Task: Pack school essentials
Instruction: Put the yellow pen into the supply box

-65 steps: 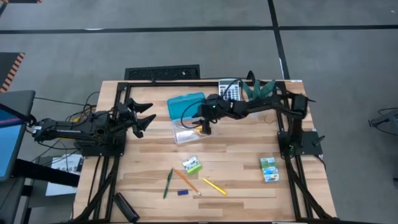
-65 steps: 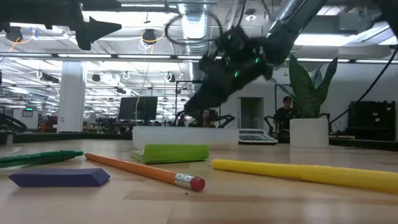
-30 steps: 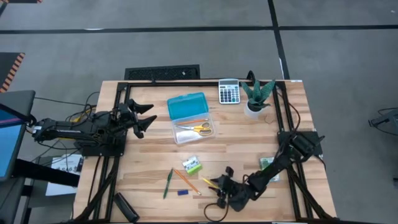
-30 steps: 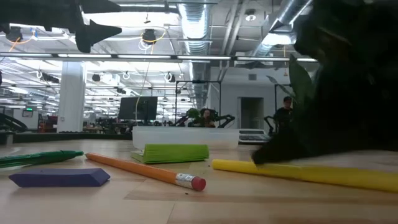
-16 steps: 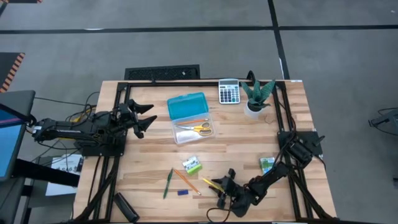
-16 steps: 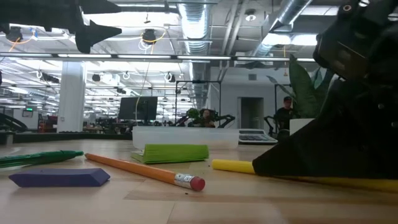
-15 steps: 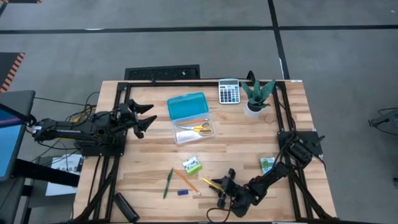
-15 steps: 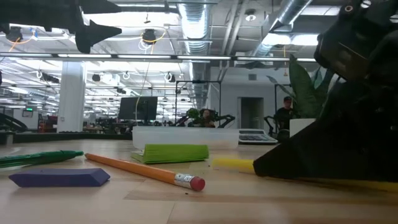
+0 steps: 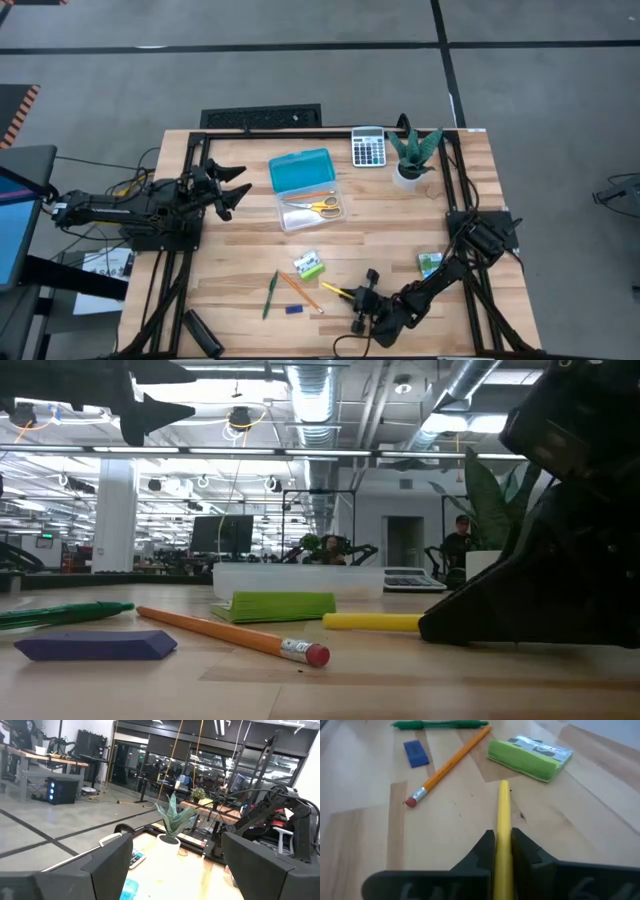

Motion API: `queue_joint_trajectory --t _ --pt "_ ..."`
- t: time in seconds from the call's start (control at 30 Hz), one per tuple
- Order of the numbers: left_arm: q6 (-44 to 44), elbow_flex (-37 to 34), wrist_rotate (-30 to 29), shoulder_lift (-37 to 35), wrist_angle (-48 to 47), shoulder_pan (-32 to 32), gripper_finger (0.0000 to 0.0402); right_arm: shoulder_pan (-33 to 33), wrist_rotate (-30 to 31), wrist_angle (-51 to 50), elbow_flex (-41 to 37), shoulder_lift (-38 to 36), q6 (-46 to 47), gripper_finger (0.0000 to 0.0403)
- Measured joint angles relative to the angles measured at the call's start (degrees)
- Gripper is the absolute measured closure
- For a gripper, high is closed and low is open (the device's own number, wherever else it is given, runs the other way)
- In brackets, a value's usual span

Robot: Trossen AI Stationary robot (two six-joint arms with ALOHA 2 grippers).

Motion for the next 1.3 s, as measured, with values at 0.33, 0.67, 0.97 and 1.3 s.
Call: queue_joint_trajectory --t 0.33,0.67,0.97,1.3 --pt "0.0 0.0 0.03 -0.01 0.0 0.0 0.0102 -6.89 -0.49 -0.62 -0.22 -7.68 -15.89 0.036" --pt "0.41 0.0 0.15 -0.01 -0.01 0.0 0.0102 -20.61 -13.88 -0.12 -0.11 -16.64 -39.05 0.0357" --pt "0.42 0.0 0.21 -0.01 -0.02 0.0 0.0102 -37.91 -38.82 0.0 -0.06 -22.02 -56.08 0.0357" --pt "2.77 0.0 -0.04 -0.01 -0.06 0.02 0.0102 -54.21 -62.31 4.84 0.0 -17.99 -63.78 0.0355"
